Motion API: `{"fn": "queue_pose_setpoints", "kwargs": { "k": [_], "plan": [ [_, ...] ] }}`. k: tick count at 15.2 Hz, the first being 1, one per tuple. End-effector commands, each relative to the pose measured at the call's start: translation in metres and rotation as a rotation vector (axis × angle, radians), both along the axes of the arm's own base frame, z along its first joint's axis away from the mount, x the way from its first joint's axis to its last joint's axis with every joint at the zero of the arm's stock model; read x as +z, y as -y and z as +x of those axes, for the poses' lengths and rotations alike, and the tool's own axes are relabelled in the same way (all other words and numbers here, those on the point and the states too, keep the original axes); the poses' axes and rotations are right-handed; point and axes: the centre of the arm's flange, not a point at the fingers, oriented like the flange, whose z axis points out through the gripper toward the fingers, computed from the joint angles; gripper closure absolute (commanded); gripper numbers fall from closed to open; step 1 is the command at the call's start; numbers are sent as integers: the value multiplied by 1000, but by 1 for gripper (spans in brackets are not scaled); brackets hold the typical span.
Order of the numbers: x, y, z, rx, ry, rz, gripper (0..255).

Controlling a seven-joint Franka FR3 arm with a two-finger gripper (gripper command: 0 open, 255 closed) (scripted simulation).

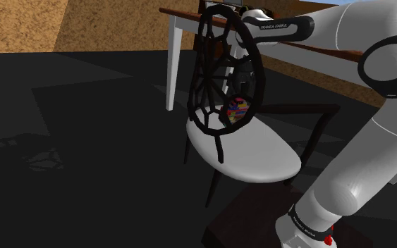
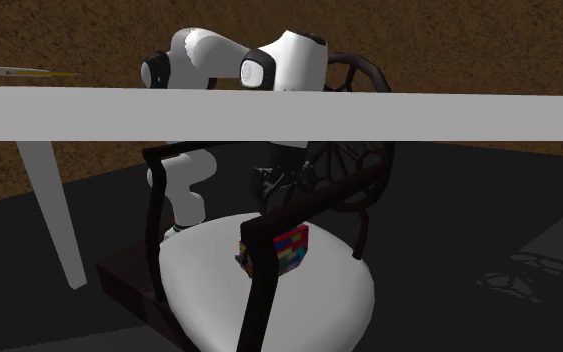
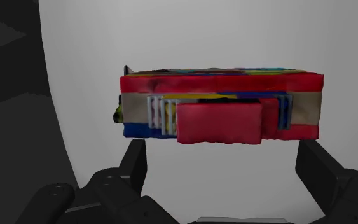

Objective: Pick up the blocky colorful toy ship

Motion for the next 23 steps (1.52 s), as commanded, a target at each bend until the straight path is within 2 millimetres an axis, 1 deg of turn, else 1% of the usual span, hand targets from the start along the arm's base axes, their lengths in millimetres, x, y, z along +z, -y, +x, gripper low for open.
{"fn": "queue_pose_setpoints", "kwargs": {
  "k": [1, 3, 4, 13, 23],
  "plan": [
    [-11, 0, 0, 0, 0, 0, 0],
    [-14, 0, 0, 0, 0, 0, 0],
    [-14, 1, 0, 0, 0, 0, 255],
    [-14, 0, 0, 0, 0, 0, 255],
    [39, 0, 0, 0, 0, 0, 255]
  ]
}}
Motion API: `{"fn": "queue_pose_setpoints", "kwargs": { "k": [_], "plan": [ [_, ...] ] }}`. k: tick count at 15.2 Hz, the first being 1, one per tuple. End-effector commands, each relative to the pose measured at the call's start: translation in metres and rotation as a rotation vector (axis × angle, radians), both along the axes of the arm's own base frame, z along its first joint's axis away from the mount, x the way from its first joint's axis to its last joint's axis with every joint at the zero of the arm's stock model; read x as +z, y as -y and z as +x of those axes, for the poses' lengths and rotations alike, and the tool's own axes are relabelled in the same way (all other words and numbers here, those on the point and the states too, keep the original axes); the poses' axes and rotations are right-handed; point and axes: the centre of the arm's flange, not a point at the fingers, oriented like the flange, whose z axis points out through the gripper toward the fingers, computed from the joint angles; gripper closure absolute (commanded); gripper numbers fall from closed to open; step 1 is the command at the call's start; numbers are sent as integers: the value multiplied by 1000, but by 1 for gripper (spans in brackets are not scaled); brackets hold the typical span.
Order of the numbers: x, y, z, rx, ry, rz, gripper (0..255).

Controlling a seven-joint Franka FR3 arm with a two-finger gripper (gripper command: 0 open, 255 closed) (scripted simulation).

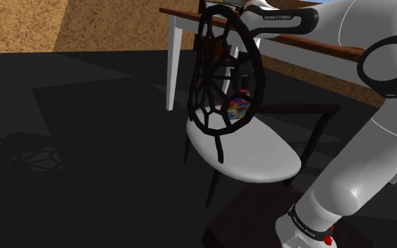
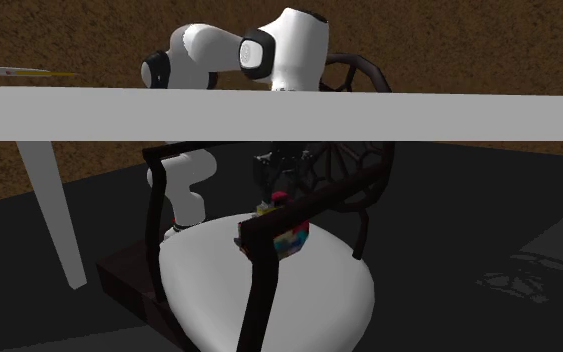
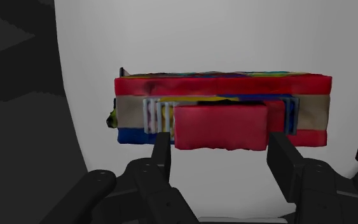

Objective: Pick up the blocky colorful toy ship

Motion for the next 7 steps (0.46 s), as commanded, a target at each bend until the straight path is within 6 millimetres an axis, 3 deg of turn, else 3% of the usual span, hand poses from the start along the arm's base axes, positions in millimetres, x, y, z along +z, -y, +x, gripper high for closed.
{"fn": "queue_pose_setpoints", "kwargs": {
  "k": [1, 5, 7],
  "plan": [
    [11, -1, 0, 0, 1, 0, 255],
    [32, -1, 0, 0, 1, 0, 255],
    [33, -1, 0, 0, 1, 0, 255]
  ]
}}
